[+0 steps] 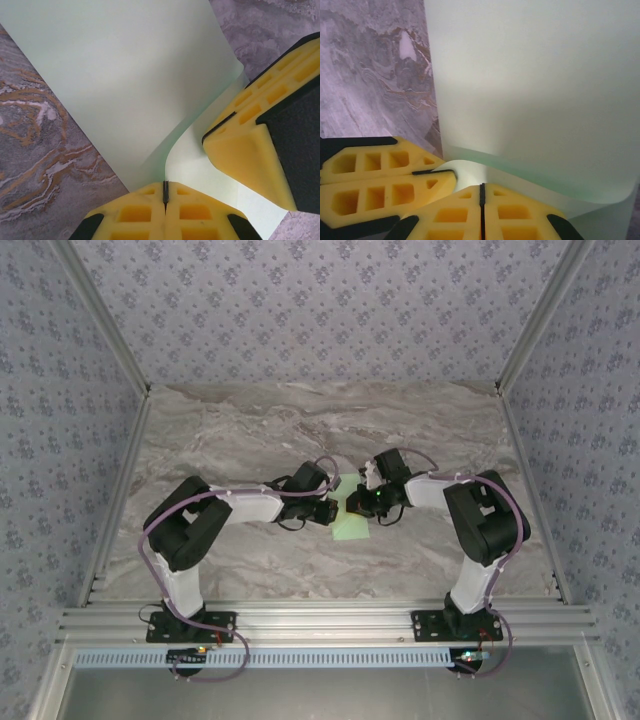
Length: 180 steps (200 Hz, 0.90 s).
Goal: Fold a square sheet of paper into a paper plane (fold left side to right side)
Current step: Fold the triangle a second time at the center of the table.
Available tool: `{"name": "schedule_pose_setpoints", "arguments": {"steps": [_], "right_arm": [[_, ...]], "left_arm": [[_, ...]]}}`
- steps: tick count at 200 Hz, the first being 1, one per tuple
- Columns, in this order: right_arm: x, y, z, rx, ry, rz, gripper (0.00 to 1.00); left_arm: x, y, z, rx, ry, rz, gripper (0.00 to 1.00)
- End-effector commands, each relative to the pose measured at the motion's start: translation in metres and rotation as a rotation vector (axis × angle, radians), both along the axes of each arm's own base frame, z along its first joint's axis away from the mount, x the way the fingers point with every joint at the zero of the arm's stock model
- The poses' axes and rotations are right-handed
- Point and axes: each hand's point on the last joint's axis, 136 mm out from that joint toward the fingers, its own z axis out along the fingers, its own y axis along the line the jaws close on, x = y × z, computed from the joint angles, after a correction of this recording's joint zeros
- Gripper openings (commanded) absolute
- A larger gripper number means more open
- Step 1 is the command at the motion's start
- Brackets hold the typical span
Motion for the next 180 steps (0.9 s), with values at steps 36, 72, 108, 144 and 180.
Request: {"name": "schedule_pose_setpoints", "arguments": {"steps": [36, 72, 108, 144, 180], "right_arm": [[-0.011, -0.017, -0.023, -0.113, 0.033, 0.007, 0.06], [-0.019, -0.026, -0.038, -0.162, 0.079, -0.004, 0.06], [-0.022, -0.03, -0.043, -0.179, 0.095, -0.01, 0.06], [-0.022, -0.03, -0.042, -0.175, 0.096, -0.01, 0.06], [-0.021, -0.029, -0.041, -0.171, 0.092, -0.01, 0.06]], "left_arm": [[-0.001, 0.0, -0.003, 0.026, 0.004, -0.012, 0.03], [0.001, -0.003, 0.01, 0.008, -0.01, -0.009, 0.06], [0.006, 0.001, 0.041, -0.01, -0.06, 0.011, 0.14], [0.003, 0.013, 0.065, -0.014, -0.103, 0.035, 0.24], [-0.024, 0.004, 0.075, -0.136, -0.028, -0.014, 0.23]]}}
